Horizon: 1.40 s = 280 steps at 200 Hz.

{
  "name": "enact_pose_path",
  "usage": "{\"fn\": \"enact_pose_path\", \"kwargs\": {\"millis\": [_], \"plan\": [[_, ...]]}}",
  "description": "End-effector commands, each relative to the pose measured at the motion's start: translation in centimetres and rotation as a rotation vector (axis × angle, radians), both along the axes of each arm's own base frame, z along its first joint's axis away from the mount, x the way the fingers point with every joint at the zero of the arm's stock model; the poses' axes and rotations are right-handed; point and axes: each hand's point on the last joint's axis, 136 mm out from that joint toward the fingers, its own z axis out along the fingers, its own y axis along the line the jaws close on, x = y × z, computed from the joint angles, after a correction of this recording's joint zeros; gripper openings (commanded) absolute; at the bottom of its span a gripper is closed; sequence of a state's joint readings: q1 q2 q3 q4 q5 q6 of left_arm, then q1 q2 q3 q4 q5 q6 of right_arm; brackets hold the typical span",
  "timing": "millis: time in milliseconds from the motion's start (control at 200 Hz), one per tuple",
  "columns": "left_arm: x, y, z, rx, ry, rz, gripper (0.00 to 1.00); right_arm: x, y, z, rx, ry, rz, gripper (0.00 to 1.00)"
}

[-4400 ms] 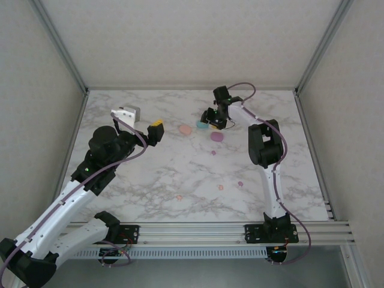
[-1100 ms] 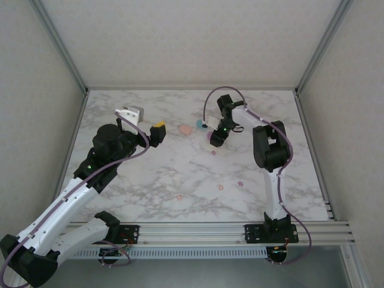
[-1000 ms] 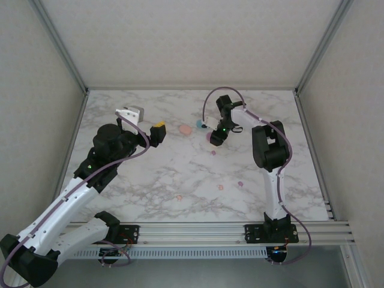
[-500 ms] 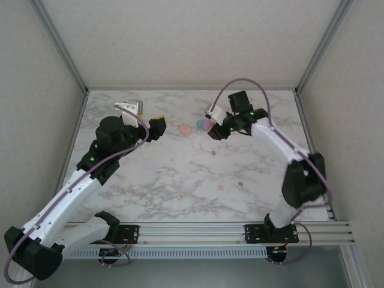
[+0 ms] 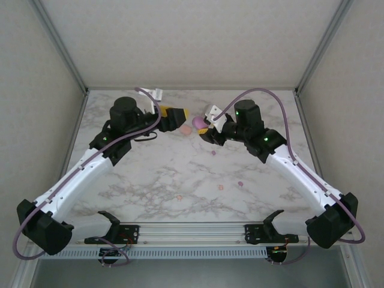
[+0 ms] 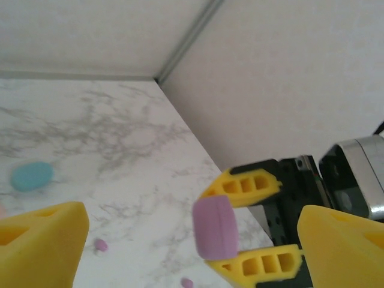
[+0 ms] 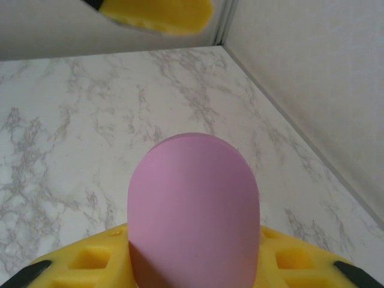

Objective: Insert the wireless bluetooth earbuds into the charging case

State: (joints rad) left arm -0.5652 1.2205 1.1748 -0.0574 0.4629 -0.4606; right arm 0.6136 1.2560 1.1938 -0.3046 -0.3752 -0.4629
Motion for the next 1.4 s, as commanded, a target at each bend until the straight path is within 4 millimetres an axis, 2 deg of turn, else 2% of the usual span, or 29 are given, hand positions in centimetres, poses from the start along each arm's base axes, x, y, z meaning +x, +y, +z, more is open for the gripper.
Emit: {"fn": "enact_pose_path", "kwargs": {"millis": [0, 295, 395, 811, 1231, 1396], "plan": [[-1.3, -1.6, 0.9, -0.017, 0.021, -0.098, 0.86, -0.3, 0.4, 1.8, 0.062, -0.045, -0.011, 0.37], [-1.2, -4.1, -0.1, 0.006, 0.061, -0.167, 0.73, -1.0, 1.3, 2.3, 0.076, -0.065, 0.008, 0.37], [-1.1, -4.2, -1.2, 0.029, 0.094, -0.163, 0.68, -1.2, 1.5, 2.5, 0.081, -0.073, 0.017, 0.37], [-0.8, -4.6, -1.5, 0.038, 0.109, -0.167, 0.57, -1.6, 1.6, 3.0, 0.087, -0.087, 0.028, 0.37], [-0.9, -4.9, -1.8, 0.054, 0.131, -0.192, 0.45, -1.0, 1.6, 3.0, 0.086, -0.104, 0.007, 0.38], [-1.2, -5.0, -2.0, 0.067, 0.144, -0.209, 0.4, 0.0, 1.3, 3.2, 0.085, -0.12, -0.048, 0.38]]}}
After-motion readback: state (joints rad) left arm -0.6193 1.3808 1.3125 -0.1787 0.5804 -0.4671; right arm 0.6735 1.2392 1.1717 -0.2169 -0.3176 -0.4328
